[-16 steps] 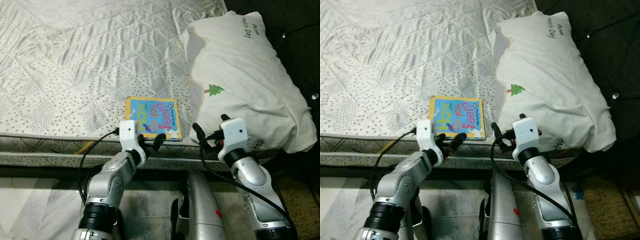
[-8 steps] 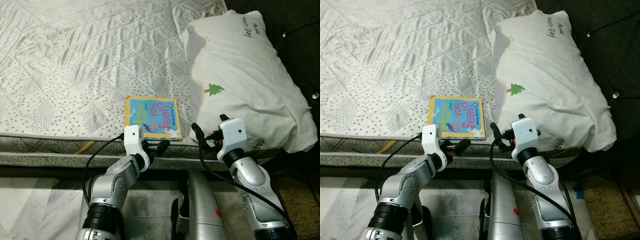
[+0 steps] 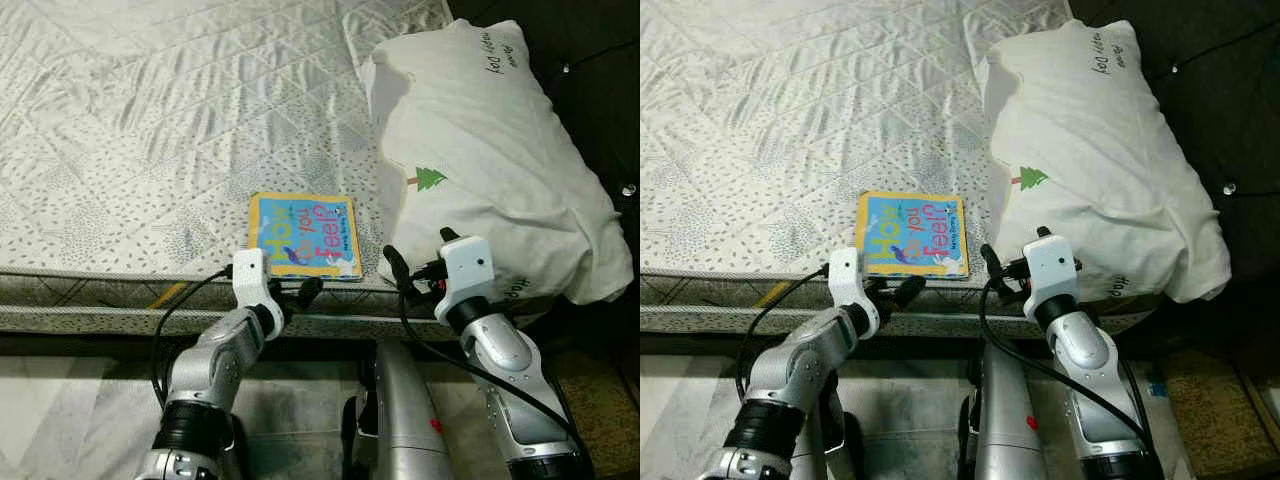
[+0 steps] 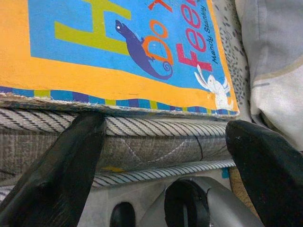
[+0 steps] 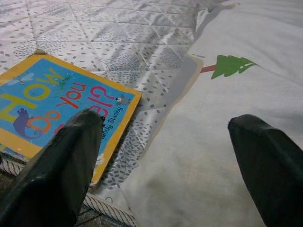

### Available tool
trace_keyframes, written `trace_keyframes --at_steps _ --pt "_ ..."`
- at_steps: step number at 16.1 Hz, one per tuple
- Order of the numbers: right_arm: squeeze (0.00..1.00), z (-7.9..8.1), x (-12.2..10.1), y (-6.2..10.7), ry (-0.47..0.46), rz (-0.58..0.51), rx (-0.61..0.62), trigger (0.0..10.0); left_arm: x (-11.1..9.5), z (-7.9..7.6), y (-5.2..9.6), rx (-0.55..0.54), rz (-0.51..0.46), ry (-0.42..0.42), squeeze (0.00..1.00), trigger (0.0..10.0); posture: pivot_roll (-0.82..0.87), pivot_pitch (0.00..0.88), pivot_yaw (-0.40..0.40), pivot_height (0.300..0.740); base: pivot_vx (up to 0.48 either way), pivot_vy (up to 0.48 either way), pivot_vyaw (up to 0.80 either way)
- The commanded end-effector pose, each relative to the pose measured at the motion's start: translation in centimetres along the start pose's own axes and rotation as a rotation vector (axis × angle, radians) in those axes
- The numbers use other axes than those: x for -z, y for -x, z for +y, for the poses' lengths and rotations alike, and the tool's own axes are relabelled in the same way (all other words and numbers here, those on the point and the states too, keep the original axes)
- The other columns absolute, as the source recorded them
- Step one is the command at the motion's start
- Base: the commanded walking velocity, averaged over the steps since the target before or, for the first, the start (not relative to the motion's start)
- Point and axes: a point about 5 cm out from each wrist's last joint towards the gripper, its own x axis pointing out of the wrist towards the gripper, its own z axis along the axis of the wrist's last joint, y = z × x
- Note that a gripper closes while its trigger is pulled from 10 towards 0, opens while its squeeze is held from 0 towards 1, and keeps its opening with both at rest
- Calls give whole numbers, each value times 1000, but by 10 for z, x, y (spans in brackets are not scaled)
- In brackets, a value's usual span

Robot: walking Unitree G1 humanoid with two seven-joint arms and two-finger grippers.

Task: Clean up the room

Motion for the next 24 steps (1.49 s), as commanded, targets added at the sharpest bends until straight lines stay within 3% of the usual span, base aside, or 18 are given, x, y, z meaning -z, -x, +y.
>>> trace_keyframes --at_steps 1,9,11,17,20,22,24 --pt "0 -4 2 3 16 10 2 10000 0 13 1 -55 2 -2 1000 10000 -54 237 -79 532 0 0 0" --pt "0 -4 3 4 19 15 5 10000 -13 23 -1 -84 -31 -13 1000 10000 -56 240 -79 532 0 0 0" --pt "0 -5 4 3 20 16 5 10000 -12 19 -1 -81 -35 -18 0 10000 -54 238 -79 532 0 0 0" --pt "0 -5 4 2 21 15 4 10000 -14 6 5 -64 -81 -30 0 10000 -48 237 -79 532 0 0 0" --pt "0 -5 4 0 19 12 5 10000 -23 3 23 -98 -165 -72 0 10000 -40 234 -77 532 0 0 0" --pt "0 -5 5 1 18 15 6 10000 -32 7 38 -169 -263 -75 0 10000 -33 235 -76 532 0 0 0" --pt "0 -5 6 0 17 17 6 10000 -34 15 45 -214 -298 -62 0 10000 -25 235 -76 532 0 0 0"
